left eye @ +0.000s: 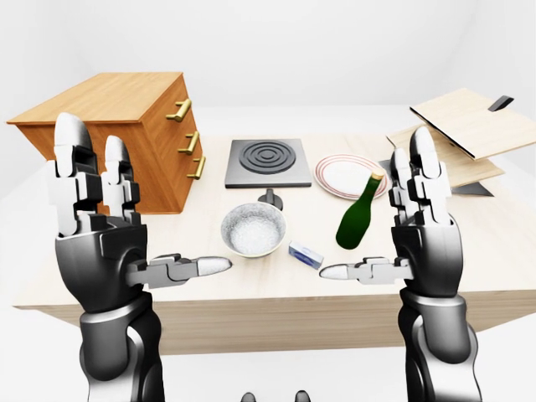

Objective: Put the bowl on the top of the cabinet.

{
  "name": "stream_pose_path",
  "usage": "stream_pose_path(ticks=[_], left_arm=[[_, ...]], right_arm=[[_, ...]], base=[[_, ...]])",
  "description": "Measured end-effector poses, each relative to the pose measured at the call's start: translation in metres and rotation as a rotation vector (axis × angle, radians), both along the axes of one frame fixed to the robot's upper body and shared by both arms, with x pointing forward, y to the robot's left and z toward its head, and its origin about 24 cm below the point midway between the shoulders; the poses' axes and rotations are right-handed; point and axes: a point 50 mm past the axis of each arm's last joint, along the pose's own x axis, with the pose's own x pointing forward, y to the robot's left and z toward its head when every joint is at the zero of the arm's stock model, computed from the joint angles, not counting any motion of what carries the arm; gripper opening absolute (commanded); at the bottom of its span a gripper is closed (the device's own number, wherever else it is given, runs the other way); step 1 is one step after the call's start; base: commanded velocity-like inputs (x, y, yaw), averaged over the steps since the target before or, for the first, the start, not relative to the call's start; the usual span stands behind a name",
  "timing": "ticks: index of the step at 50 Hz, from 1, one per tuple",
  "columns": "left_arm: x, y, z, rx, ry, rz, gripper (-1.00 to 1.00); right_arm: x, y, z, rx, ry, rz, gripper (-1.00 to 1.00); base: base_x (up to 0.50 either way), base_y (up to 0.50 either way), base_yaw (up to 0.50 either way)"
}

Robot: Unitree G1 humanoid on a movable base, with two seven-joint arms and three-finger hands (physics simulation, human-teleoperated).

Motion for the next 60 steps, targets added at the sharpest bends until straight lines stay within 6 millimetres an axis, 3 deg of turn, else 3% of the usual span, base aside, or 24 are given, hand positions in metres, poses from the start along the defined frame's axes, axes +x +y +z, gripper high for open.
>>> stream_pose_path(ticks=[60], left_arm=[[-0.0001, -0.0014, 0.0015, 0.015, -0.003, -0.003, 1.00]], right_arm=[[0.0008, 0.0031, 0.0006, -0.012, 0.006, 0.013, 1.00]], base=[[0.00, 0.30, 0.00]])
